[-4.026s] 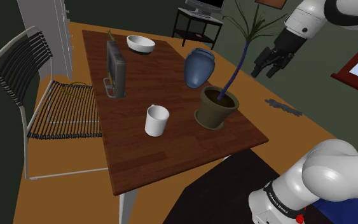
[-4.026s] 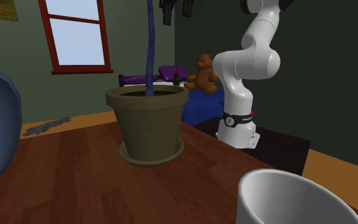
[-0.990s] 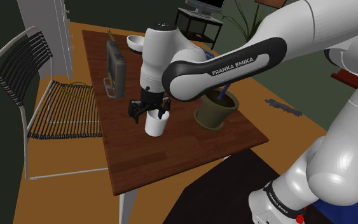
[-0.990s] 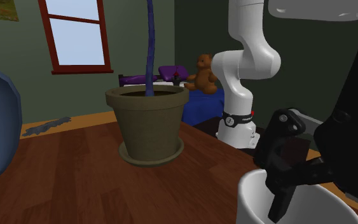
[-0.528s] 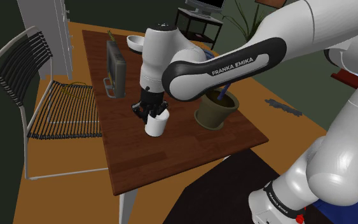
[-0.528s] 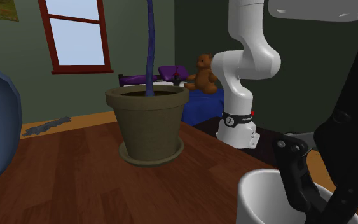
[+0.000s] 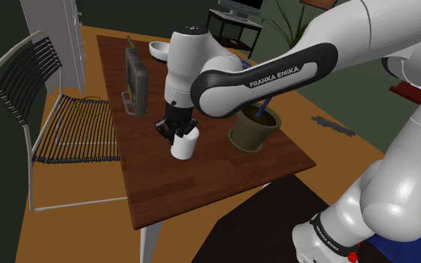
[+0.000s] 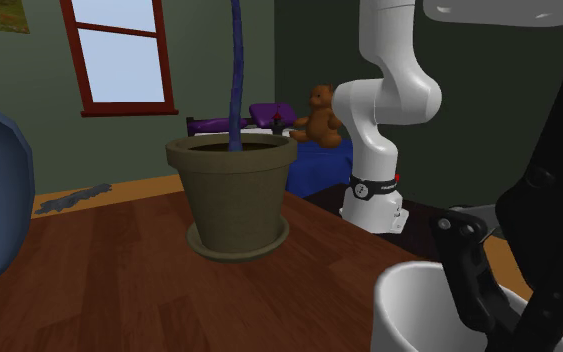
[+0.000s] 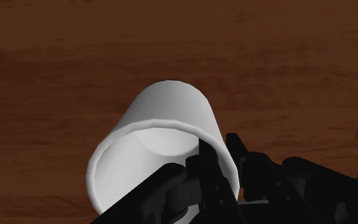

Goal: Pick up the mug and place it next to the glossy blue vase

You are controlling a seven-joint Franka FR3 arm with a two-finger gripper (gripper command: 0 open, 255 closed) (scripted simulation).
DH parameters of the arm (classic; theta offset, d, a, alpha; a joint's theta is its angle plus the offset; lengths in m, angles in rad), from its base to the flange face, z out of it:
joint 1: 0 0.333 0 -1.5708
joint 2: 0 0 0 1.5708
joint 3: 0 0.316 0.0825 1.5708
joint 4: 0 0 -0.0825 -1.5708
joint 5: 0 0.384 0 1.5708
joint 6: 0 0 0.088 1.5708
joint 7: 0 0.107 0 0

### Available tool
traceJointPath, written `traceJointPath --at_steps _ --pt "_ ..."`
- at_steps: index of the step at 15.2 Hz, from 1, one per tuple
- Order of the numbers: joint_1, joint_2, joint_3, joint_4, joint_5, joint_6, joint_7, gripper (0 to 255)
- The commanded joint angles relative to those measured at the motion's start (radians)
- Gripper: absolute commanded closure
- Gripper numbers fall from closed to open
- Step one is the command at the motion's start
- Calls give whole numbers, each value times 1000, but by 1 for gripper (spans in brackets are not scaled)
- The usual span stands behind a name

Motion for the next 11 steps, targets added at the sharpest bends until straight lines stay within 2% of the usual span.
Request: traceJointPath --at_steps 1,11 --pt "-2 -11 2 7 8 -17 -6 255" --pt "-10 -75 12 71 54 -134 -45 255"
